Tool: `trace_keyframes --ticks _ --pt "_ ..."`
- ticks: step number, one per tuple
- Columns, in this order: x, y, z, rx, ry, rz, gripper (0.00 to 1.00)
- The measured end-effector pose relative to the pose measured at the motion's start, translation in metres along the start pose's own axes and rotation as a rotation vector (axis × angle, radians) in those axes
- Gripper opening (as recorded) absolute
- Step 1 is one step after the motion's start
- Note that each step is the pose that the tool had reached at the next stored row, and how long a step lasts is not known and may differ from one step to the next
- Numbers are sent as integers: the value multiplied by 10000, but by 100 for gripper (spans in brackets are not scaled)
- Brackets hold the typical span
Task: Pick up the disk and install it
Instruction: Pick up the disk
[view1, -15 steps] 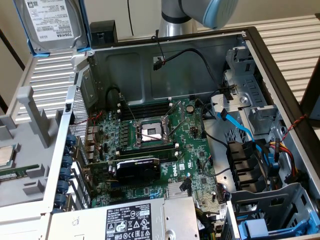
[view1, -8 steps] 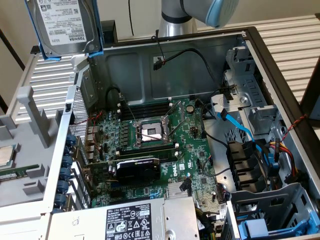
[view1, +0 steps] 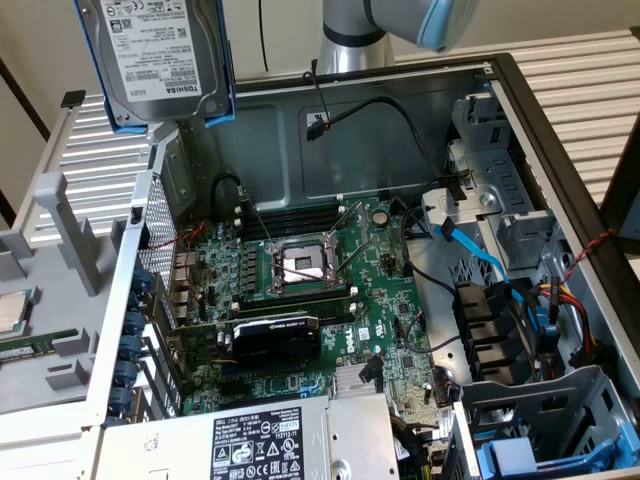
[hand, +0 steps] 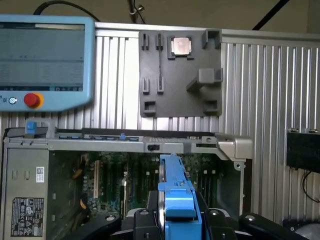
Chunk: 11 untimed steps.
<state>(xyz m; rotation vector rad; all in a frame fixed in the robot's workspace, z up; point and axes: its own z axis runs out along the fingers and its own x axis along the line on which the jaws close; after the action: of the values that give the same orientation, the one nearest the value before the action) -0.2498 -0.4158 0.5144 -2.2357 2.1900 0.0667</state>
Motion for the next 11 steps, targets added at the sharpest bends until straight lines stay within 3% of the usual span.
trace_keyframes --ticks 11 --pt "275 -357 -42 -40 -8 1 37"
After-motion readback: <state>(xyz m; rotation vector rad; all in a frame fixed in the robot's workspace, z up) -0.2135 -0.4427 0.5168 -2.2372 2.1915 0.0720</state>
